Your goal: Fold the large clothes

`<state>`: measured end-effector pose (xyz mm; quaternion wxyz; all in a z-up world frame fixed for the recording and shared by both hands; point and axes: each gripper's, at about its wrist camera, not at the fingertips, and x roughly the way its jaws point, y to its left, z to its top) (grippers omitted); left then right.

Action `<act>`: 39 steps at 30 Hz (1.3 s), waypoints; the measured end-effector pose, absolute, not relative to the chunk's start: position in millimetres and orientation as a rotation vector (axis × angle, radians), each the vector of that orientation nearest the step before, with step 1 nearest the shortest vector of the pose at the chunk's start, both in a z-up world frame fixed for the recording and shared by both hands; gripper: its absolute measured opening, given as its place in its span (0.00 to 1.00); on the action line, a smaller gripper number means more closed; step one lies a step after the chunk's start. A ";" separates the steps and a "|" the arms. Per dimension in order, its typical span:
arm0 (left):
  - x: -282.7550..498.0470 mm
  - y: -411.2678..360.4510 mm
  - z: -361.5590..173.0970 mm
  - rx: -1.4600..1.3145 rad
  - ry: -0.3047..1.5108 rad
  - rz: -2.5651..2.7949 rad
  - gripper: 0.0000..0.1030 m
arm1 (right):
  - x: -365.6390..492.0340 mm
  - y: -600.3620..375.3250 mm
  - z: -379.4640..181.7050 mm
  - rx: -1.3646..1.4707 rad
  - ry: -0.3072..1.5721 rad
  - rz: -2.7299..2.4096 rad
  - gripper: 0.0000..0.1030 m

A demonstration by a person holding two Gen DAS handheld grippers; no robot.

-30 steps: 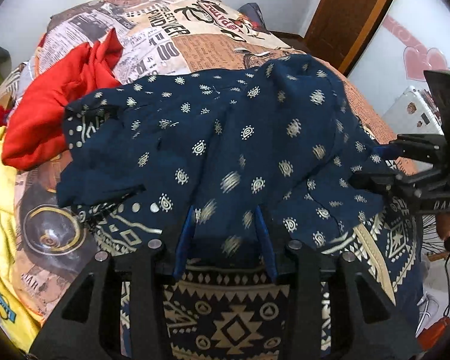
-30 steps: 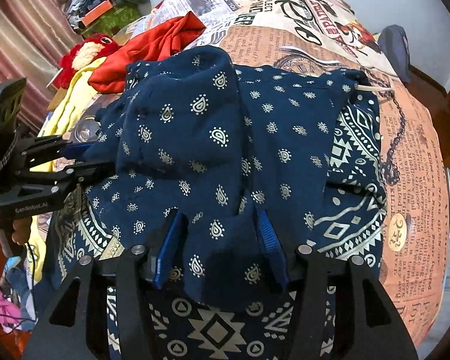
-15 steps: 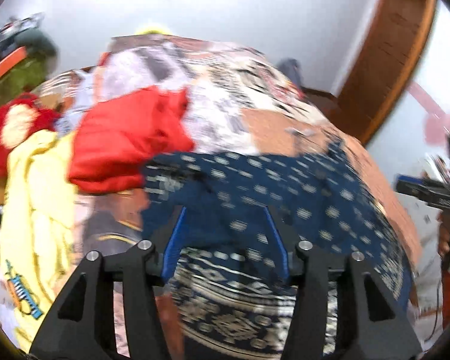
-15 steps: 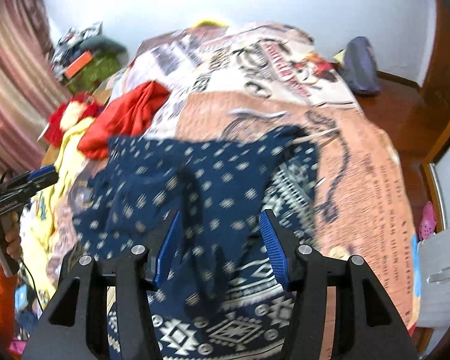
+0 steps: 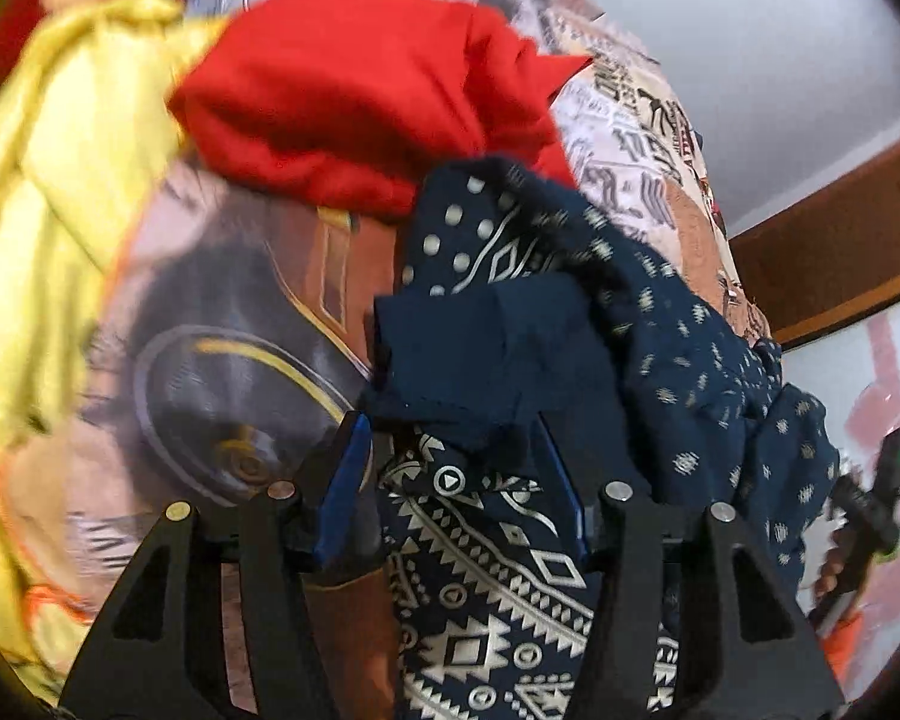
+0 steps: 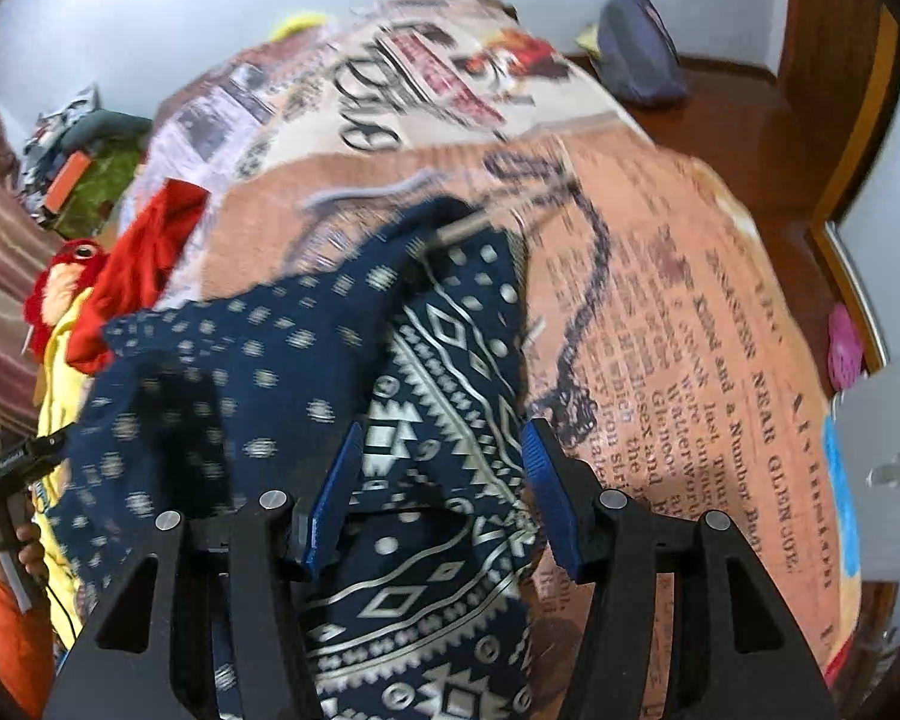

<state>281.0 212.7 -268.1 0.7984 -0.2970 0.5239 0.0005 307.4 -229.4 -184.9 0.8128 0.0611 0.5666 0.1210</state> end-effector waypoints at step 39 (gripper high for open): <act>294.6 132.2 -149.0 -0.391 0.824 -0.058 0.16 | 336.0 -194.3 -133.2 0.260 1.061 0.426 0.13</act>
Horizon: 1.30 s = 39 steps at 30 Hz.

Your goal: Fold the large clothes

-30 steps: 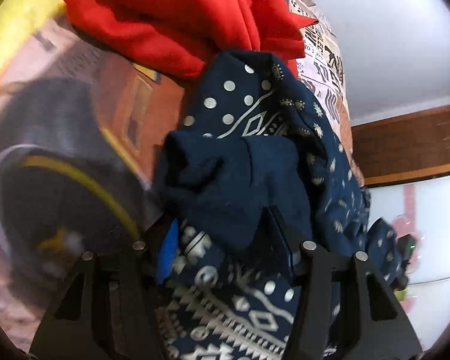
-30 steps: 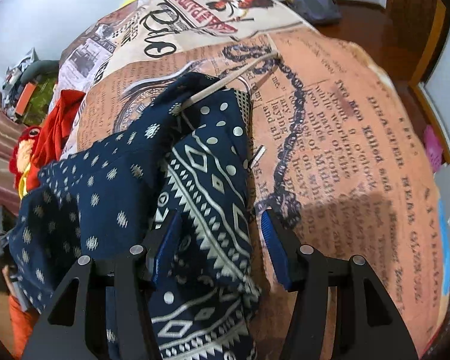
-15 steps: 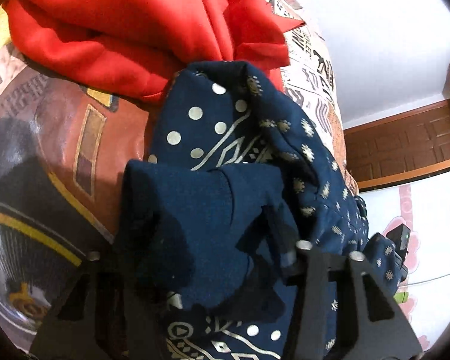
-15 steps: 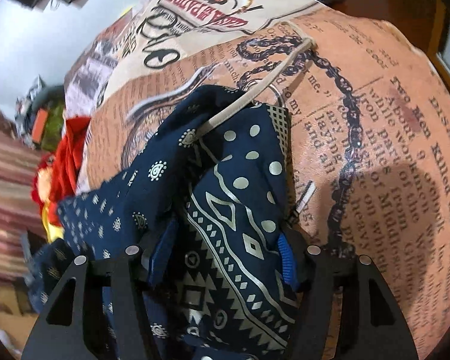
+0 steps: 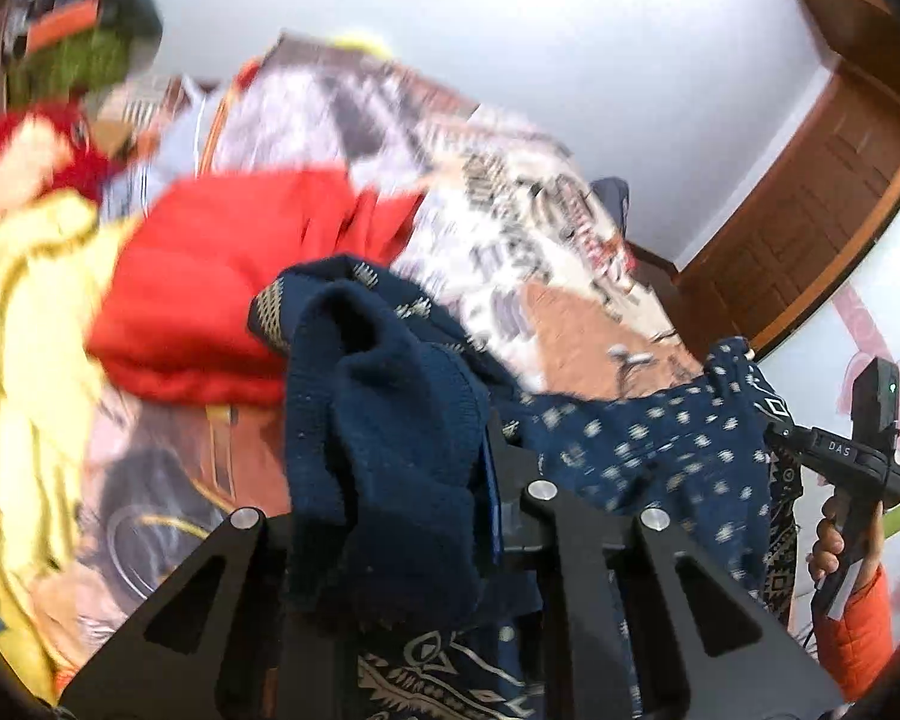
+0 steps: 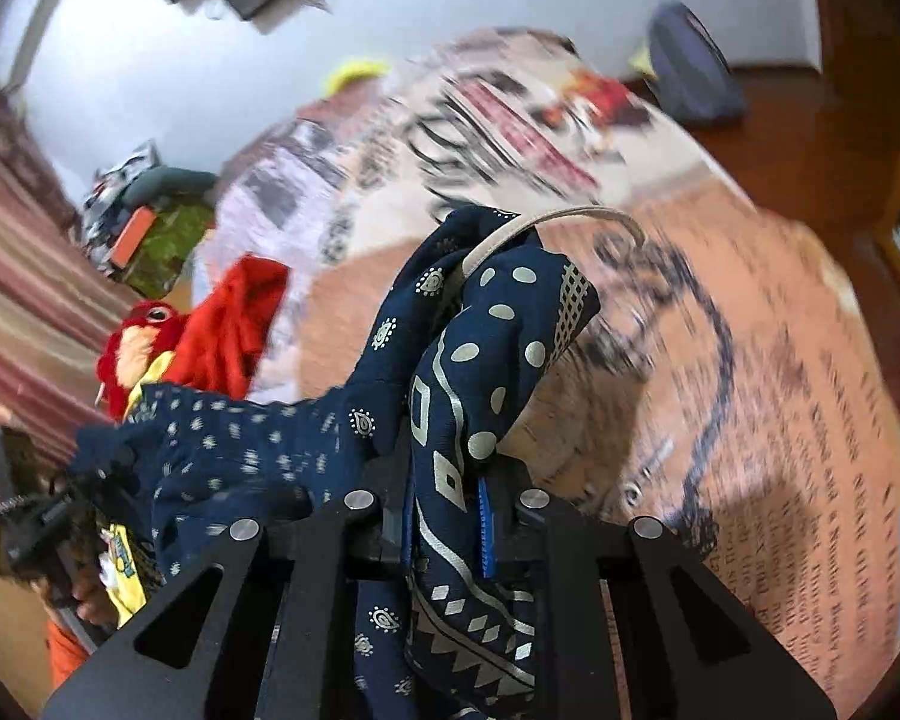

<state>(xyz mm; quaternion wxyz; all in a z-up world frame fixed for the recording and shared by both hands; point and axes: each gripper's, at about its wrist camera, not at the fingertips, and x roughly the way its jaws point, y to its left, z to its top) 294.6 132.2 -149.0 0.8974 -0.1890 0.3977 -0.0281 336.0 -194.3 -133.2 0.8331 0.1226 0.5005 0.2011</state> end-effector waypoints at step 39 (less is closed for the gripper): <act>498.6 233.3 -229.3 -0.198 0.969 0.234 0.27 | 508.2 -129.0 -209.5 0.116 1.110 0.265 0.19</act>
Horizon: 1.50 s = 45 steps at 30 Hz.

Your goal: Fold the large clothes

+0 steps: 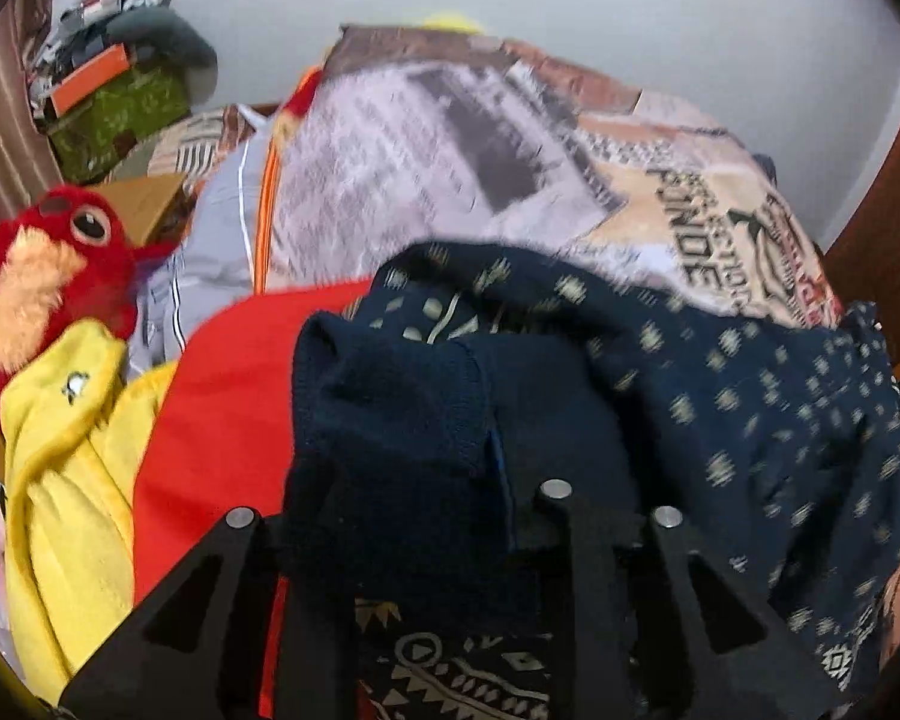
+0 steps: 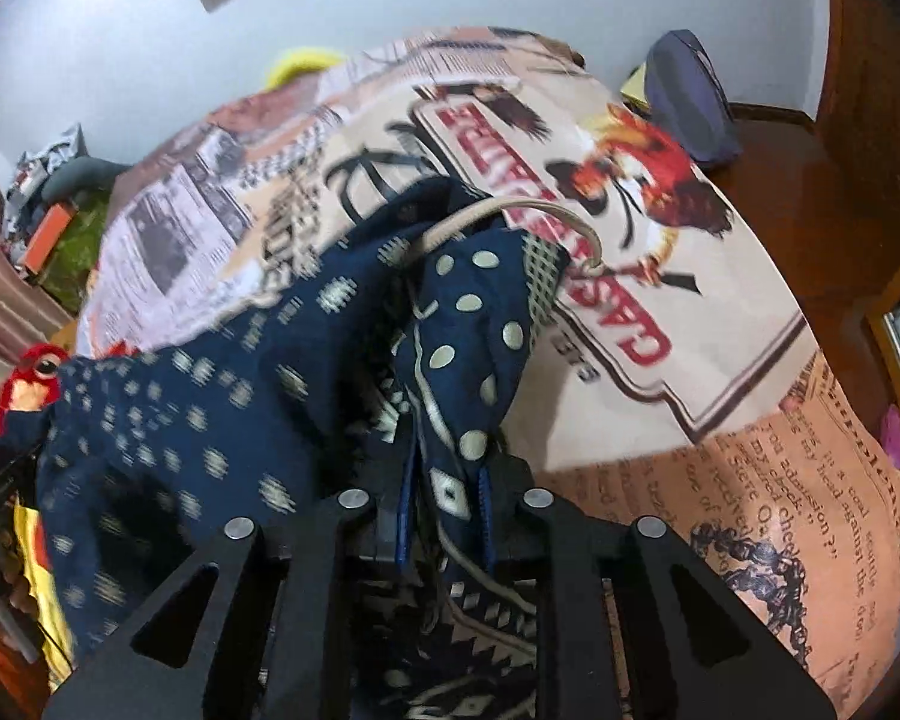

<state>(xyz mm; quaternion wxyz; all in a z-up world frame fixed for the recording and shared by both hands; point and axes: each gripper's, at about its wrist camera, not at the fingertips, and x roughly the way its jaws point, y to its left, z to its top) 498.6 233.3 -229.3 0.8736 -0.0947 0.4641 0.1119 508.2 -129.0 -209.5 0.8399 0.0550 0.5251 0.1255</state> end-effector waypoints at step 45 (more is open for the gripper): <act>209.5 163.6 -95.9 -0.156 0.881 0.029 0.63 | 241.6 -136.0 -42.0 -0.098 0.834 0.415 0.69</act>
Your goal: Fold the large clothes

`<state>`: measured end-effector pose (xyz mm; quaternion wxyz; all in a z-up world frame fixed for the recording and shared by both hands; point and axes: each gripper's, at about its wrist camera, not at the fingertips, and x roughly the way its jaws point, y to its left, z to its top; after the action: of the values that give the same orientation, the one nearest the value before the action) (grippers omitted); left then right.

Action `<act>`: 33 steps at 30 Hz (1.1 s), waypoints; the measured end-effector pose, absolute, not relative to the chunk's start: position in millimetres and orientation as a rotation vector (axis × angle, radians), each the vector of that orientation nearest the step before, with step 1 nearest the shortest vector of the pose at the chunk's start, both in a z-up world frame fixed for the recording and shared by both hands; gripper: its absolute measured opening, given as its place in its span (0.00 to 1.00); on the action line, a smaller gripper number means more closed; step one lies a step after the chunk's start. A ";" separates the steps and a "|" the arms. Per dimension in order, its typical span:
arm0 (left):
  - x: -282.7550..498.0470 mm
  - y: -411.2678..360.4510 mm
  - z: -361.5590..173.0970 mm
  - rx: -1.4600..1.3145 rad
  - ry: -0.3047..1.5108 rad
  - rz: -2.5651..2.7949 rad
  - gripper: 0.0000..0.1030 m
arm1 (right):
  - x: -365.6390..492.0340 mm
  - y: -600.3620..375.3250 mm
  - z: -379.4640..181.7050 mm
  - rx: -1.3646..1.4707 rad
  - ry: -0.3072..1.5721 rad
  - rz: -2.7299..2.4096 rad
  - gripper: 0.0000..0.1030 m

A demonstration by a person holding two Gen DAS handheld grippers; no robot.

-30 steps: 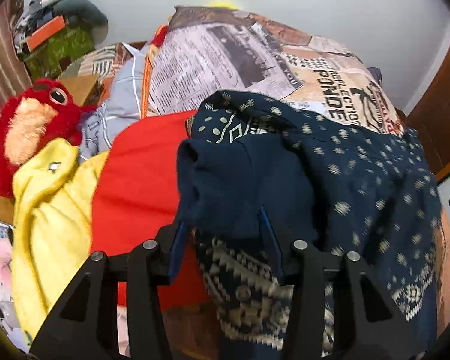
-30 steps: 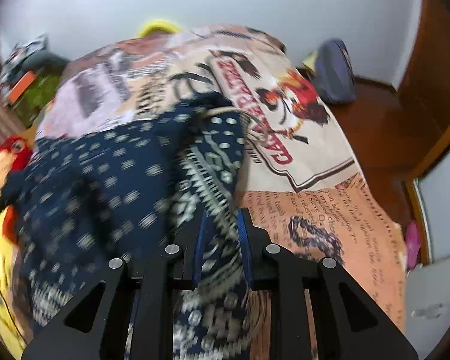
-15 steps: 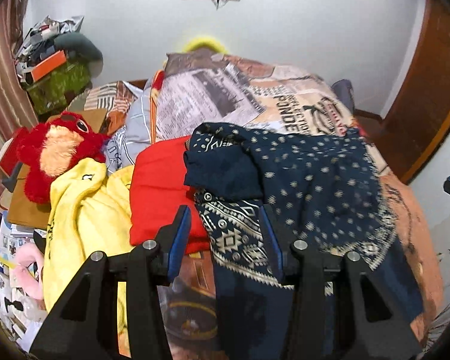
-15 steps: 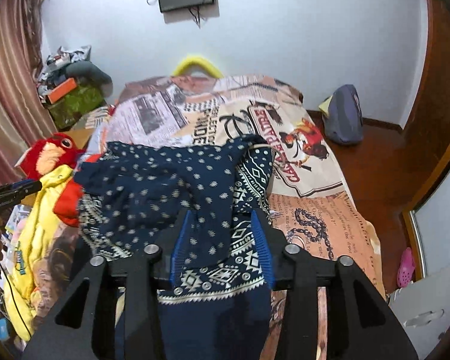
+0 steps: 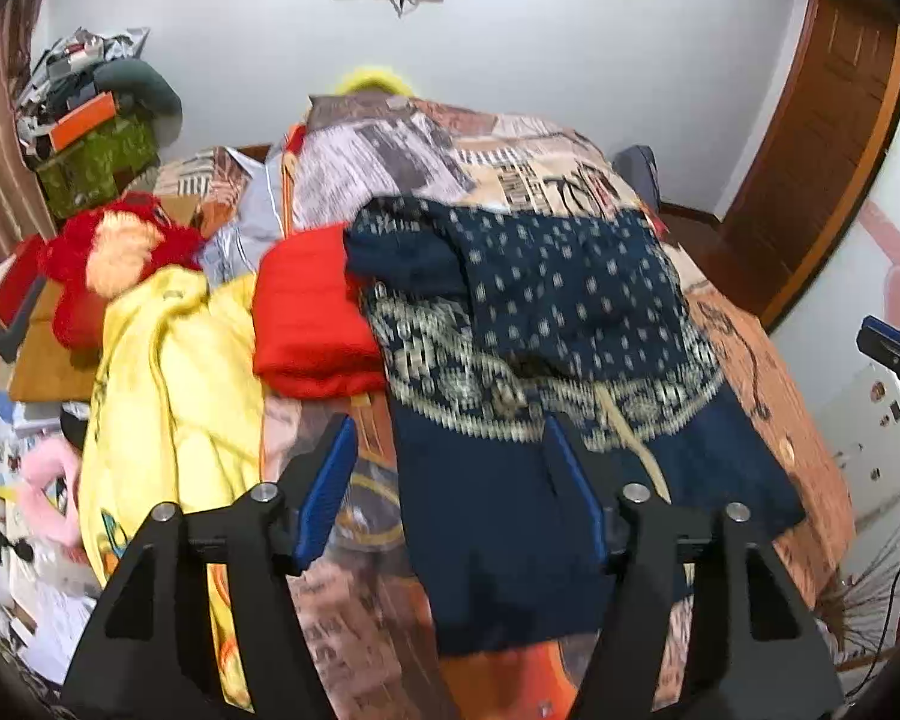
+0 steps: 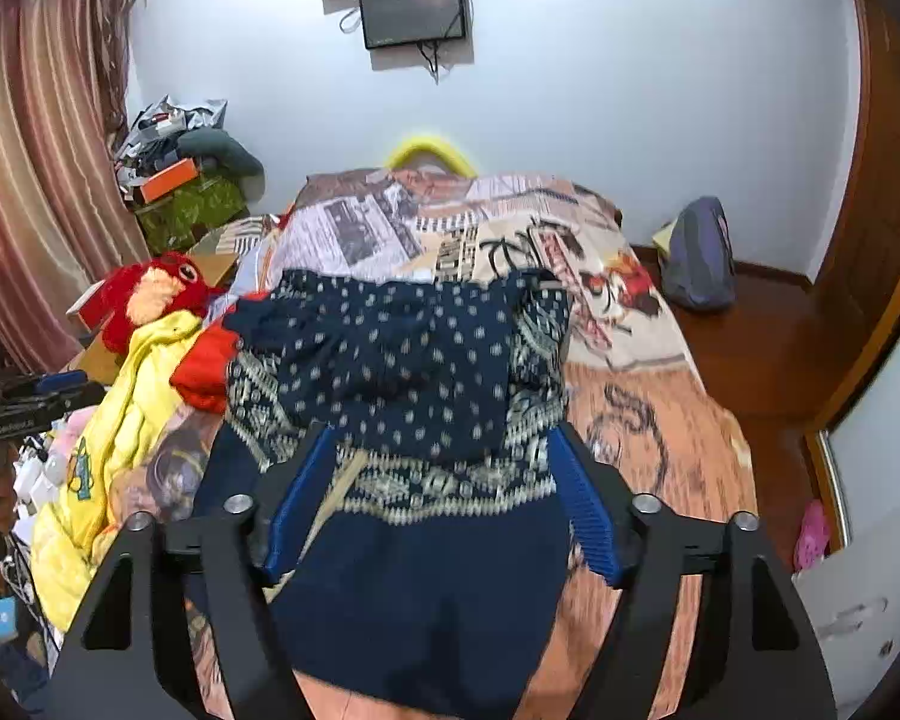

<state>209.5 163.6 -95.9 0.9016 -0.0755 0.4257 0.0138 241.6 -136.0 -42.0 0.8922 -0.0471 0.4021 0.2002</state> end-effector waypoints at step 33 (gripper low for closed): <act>185.9 183.4 -305.6 -0.861 1.154 -0.119 0.59 | 240.2 -192.6 -204.2 0.254 1.349 0.407 0.69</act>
<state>185.9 183.4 -305.6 0.7503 -0.3942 0.5279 -0.0545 240.2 -192.6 -204.2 0.7545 0.1164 0.6184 0.1865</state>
